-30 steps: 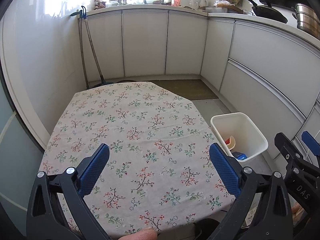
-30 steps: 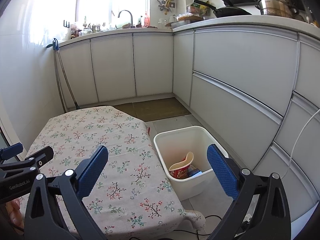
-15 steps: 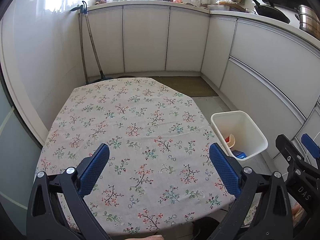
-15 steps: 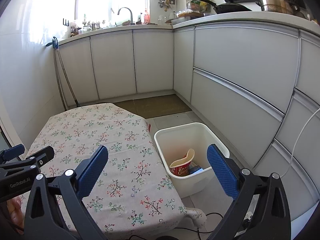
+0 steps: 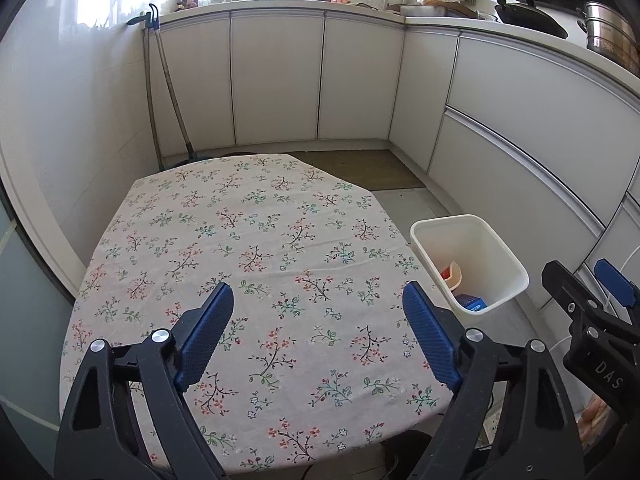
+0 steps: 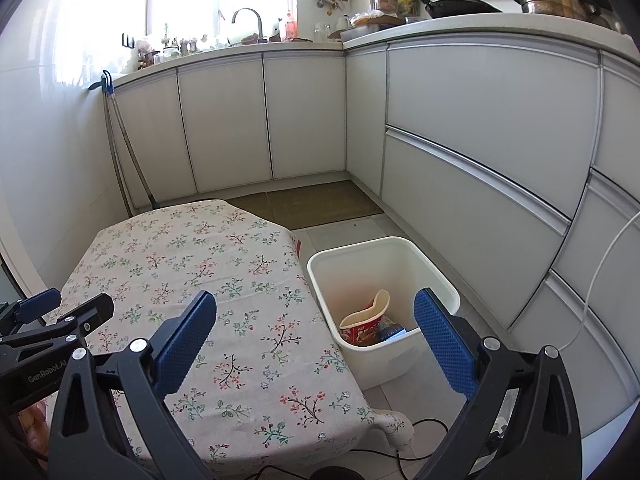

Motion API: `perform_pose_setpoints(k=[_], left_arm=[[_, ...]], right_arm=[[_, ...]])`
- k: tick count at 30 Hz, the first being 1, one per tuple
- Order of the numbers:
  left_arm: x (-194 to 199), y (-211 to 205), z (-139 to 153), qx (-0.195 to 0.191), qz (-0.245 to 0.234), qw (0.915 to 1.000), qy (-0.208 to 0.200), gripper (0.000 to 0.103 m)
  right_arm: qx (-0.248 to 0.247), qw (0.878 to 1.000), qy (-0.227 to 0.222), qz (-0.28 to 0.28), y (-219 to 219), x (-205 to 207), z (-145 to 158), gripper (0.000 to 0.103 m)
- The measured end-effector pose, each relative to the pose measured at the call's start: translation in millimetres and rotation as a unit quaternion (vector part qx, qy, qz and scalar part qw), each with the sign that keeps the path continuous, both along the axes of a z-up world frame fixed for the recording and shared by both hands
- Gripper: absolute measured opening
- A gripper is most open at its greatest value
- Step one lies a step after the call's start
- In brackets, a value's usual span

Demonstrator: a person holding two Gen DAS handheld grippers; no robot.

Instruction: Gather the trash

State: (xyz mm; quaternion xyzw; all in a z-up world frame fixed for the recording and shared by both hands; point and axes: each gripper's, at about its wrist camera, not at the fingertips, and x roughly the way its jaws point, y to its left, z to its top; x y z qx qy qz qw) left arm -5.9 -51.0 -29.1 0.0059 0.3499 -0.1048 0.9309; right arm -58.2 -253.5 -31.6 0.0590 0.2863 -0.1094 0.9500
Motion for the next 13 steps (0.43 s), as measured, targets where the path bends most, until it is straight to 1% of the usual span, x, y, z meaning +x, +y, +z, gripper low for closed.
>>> perform_pose_setpoints(k=[5, 6, 7, 13], left_arm=[[-2.8, -3.9, 2.1, 0.004, -0.007, 0.9999, -0.007, 0.083], [-2.9, -4.2, 2.3, 0.005, -0.008, 0.9999, -0.007, 0.085], [-2.9, -4.5, 2.4, 0.003, -0.008, 0.9999, -0.005, 0.09], [-3.1, -2.3, 4.8, 0.003, 0.001, 1.0, -0.009, 0.096]], right_arm=[[0.001, 1.0, 0.004, -0.003, -1.5, 1.0, -1.9, 0.096], [0.001, 1.0, 0.004, -0.004, -1.3, 0.9, -1.9, 0.096], [0.0, 1.0, 0.005, -0.005, -1.3, 1.0, -2.2, 0.096], [0.001, 1.0, 0.01, -0.007, -2.8, 2.6, -4.3, 0.096]])
